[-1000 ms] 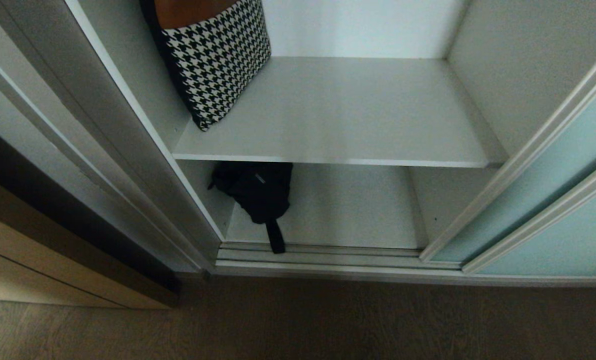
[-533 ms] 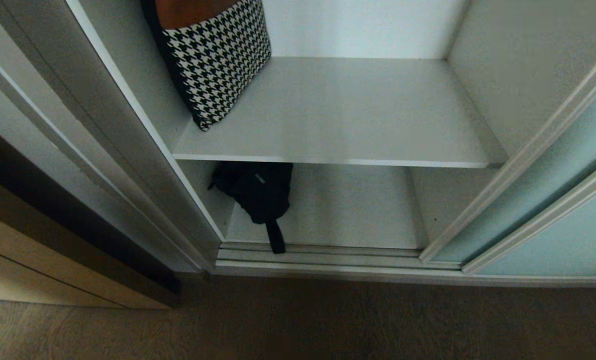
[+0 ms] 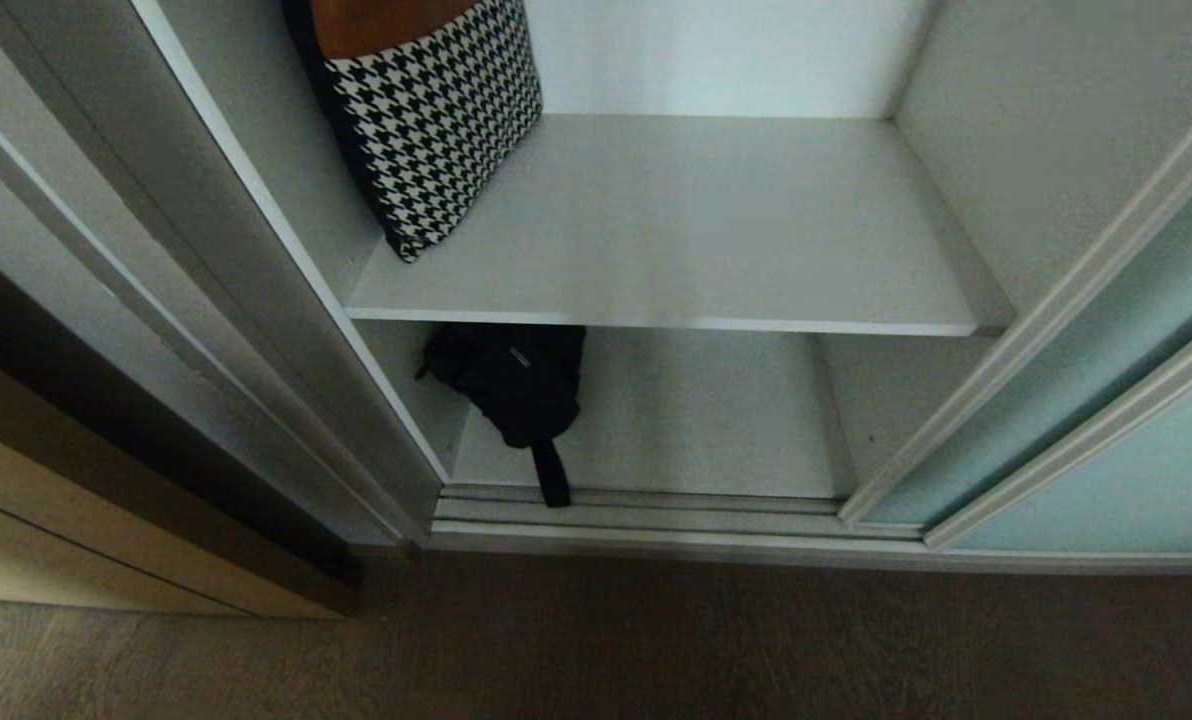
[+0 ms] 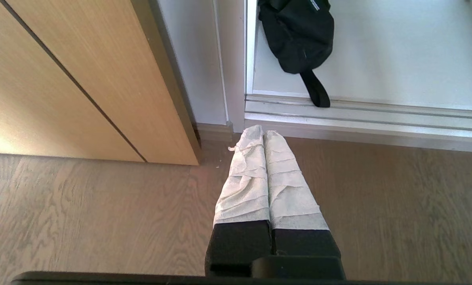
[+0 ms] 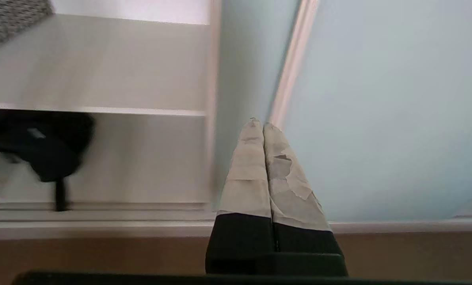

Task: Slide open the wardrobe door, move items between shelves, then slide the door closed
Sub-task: Close the door

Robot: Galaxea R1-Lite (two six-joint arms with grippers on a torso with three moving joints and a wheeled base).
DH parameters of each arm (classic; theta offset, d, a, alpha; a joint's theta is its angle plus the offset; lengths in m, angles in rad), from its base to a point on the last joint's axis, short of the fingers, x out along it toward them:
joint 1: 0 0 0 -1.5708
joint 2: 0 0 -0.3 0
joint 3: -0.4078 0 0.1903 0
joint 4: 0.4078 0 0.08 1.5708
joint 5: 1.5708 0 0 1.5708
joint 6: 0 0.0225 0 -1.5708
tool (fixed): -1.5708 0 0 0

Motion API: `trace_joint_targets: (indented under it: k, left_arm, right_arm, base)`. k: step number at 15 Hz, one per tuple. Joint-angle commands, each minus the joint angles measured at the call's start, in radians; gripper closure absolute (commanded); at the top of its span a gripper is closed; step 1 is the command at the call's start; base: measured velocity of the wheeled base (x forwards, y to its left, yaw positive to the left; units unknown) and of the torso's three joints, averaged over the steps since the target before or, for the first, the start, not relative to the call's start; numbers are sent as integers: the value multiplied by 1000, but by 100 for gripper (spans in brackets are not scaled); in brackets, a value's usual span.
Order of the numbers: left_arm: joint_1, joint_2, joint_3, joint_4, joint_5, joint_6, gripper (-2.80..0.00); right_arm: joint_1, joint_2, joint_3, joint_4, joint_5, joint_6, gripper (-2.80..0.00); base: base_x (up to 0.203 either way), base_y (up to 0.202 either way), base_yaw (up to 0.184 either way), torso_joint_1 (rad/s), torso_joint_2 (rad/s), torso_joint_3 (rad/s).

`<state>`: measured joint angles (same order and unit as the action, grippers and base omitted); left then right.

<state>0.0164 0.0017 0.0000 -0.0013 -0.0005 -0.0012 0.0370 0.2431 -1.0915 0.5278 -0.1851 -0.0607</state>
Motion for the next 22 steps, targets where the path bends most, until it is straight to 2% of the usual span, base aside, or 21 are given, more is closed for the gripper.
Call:
trace_joint_targets:
  k: [1,2,4,6,9,12,19,22]
  left_arm:
    - [0,1,0,0,0,0,0]
    - [0,1,0,0,0,0,0]
    - [0,1,0,0,0,0,0]
    - [0,1,0,0,0,0,0]
    - [0,3,0,0,-1,0,0]
    - [0,1,0,0,0,0,0]
    - [0,1,0,0,0,0,0]
    - [0,1,0,0,-1,0,0]
  right_arm:
    - [29,45,-78,11,-49,-67,0]
    - [64,55,-99,17,-78,-105,0]
    - [127,91,-138,48,-205,-211,0]
    - [162,126,-142,52,-305,-264,0]
    - [175,168,-158,28,-401,-268,0]
    - [201,177,-162,24,-459,-261,0]
    - [414,244,-187,-34,-737,-265,0]
    - [412,234,-185,-34,-758,-266,0]
  base:
    - [0,0,0,0,0,0]
    - [0,0,0,0,0,0]
    - [0,0,0,0,0,0]
    - [0,0,0,0,0,0]
    - [0,0,0,0,0,0]
    - [0,0,0,0,0,0]
    - [0,0,0,0,0,0]
    - [0,0,0,0,0,0]
